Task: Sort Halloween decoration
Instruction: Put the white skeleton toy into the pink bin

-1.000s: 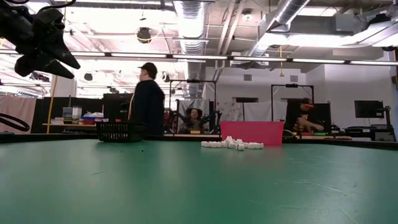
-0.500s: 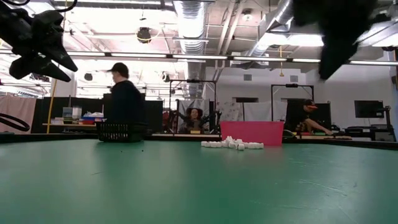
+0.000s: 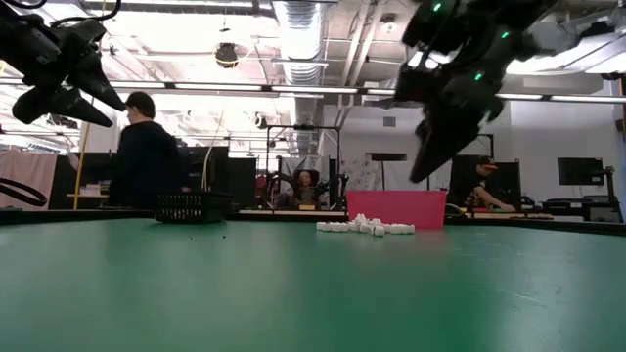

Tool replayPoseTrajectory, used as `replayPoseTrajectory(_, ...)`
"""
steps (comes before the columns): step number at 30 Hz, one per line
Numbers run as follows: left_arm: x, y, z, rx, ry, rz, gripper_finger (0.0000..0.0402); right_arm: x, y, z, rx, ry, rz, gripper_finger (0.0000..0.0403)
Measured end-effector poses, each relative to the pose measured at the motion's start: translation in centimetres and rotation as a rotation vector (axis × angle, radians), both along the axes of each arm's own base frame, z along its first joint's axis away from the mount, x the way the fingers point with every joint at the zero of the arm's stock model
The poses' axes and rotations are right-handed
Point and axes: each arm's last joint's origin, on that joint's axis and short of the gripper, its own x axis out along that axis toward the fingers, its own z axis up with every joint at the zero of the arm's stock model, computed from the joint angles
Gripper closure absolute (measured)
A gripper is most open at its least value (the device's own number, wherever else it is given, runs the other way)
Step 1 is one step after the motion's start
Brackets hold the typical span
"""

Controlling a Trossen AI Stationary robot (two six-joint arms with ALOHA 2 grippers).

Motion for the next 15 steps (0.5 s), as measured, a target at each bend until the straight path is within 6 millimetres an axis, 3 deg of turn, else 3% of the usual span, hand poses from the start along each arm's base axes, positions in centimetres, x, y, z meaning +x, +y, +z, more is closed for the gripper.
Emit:
replayPoseTrajectory(4, -0.1, 0.0, -0.2, -0.021, -0.001, 0.027, 0.0219, 1.1, -1.4, -1.7, -0.068, 0.036, 0.051, 0.0244)
replayPoseTrajectory(9, -0.4, 0.1, -0.5, -0.026, 0.041, 0.04, 0.0219, 2.1, -2.8, -4.0, -0.03, 0.075, 0.085, 0.0224)
replayPoseTrajectory(15, -0.6, 0.1, -0.7, -0.017, 0.067, 0.046, 0.0219, 3.1, -3.4, -4.9, -0.036, 0.078, 0.079, 0.0188)
